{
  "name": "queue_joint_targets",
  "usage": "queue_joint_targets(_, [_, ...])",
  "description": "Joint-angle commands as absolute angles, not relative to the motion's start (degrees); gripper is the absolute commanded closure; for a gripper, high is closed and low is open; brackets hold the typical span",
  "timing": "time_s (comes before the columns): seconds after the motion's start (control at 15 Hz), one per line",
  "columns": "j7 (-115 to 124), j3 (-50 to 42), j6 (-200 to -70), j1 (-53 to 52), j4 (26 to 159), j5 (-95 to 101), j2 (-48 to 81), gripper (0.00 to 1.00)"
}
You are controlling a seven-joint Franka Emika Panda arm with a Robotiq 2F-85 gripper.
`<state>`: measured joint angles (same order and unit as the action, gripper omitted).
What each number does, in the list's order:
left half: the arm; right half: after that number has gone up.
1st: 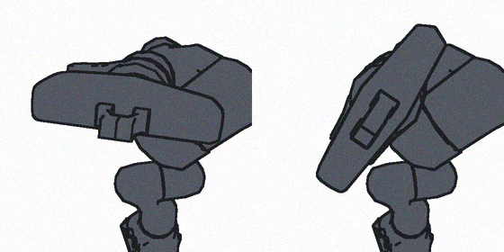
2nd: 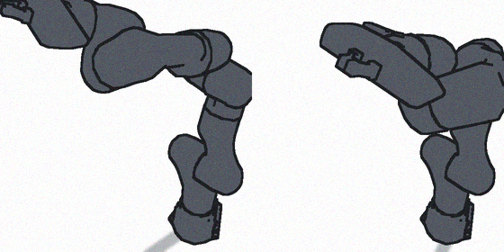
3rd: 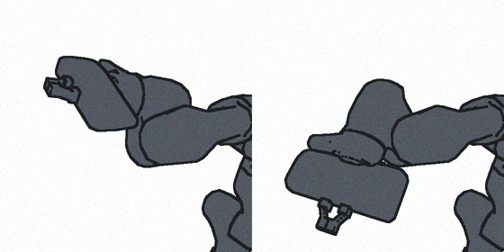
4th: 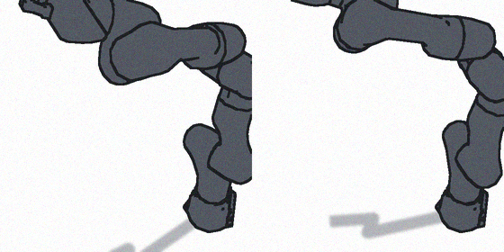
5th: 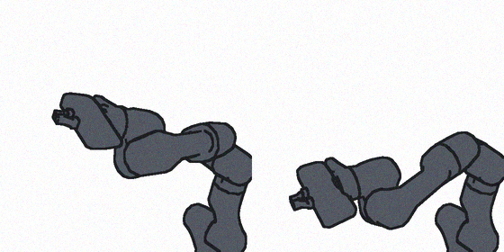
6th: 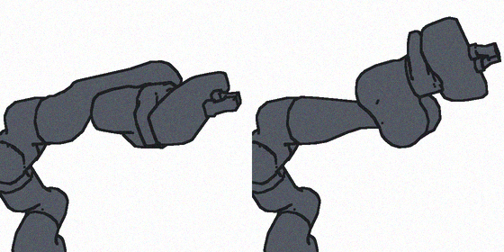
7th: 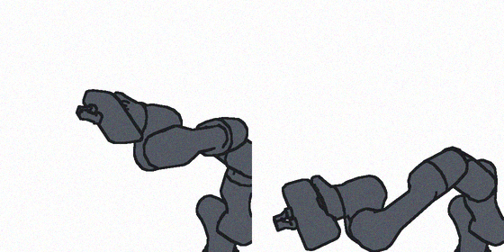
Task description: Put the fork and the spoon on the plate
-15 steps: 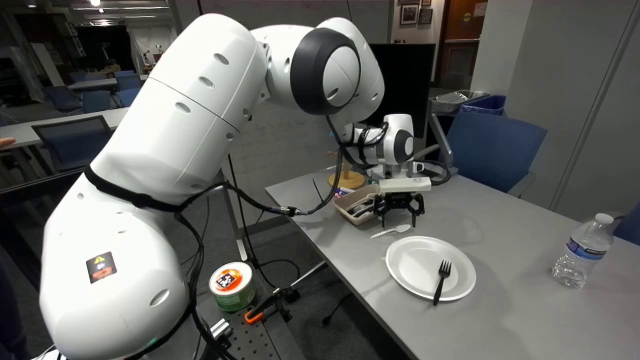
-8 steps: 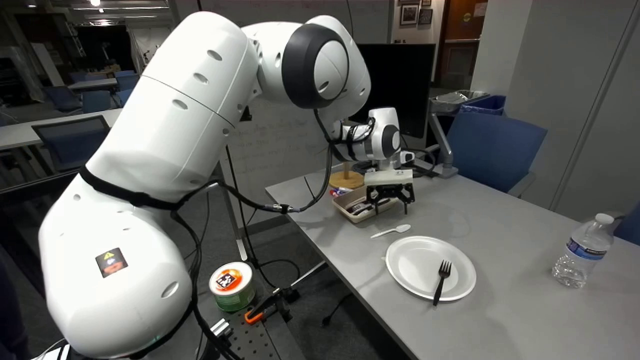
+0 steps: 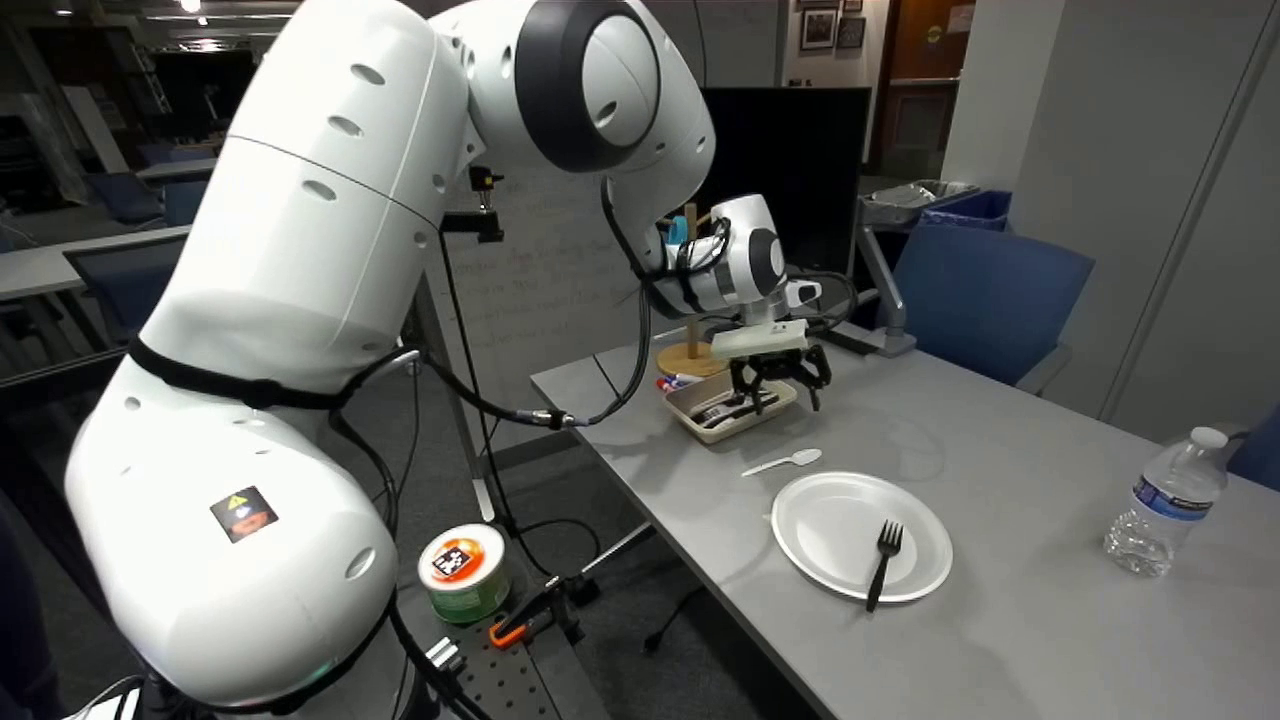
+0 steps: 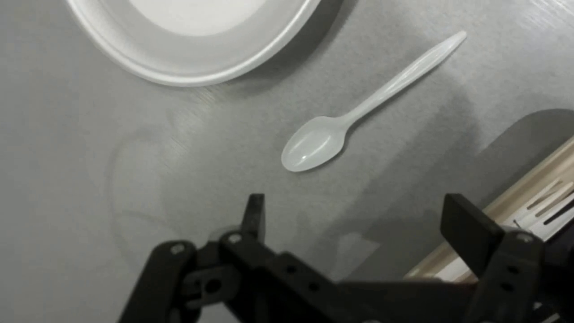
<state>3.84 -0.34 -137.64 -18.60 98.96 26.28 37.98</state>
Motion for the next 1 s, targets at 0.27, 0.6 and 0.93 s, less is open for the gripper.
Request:
queue_joint_targets(0.27, [15.49, -5.57, -156.03, -18.33, 111.31, 30.05, 31.76, 0.00])
queue_joint_targets(0.6, [16.39, -9.01, -165.42, -18.01, 114.98, 27.10, 33.31, 0.00])
queue_joint_targets(0.93, [14.93, -9.66, -163.50, -18.76, 114.05, 26.33, 33.97, 0.00])
